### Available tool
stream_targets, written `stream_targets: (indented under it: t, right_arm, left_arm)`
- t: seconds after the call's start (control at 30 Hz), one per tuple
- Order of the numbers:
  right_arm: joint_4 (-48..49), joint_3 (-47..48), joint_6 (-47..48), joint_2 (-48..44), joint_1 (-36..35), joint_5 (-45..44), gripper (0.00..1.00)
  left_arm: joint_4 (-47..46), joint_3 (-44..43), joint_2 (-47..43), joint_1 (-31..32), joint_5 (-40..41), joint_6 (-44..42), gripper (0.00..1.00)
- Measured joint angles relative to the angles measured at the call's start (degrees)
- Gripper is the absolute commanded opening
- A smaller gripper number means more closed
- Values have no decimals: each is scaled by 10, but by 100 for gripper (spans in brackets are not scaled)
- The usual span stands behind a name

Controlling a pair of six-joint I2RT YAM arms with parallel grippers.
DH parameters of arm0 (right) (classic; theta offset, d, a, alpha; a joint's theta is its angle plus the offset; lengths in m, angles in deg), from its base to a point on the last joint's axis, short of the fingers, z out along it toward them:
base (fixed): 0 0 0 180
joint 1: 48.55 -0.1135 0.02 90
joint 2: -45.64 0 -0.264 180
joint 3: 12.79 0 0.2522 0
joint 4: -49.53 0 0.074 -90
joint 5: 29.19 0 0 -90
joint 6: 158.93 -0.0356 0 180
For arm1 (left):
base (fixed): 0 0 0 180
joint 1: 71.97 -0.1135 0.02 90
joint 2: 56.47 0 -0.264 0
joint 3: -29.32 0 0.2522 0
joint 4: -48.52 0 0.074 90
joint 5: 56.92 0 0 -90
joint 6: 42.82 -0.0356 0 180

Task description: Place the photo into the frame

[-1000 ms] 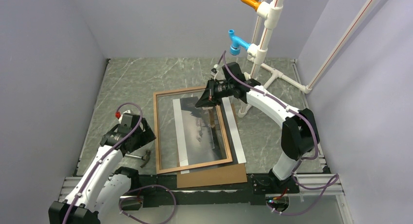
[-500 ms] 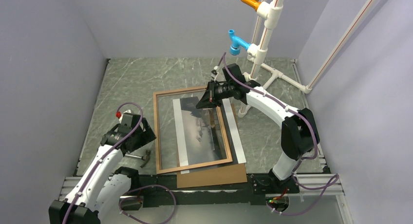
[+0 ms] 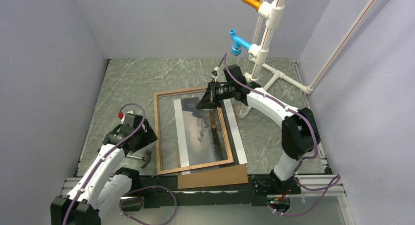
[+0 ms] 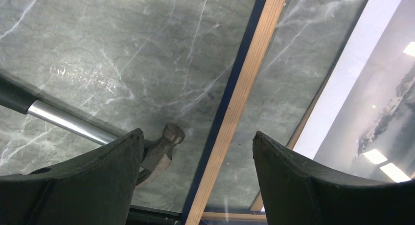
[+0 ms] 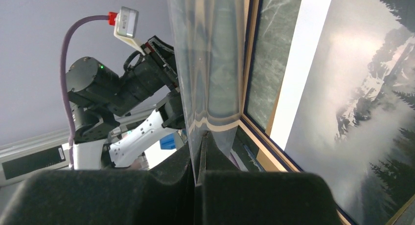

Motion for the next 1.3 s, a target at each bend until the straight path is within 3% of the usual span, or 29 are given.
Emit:
stream_targets:
  t: [1.3]
  right_arm:
    - [4, -39, 26, 12, 16, 35, 0]
  left_arm:
    - [-21, 27, 11, 0, -3, 1, 70]
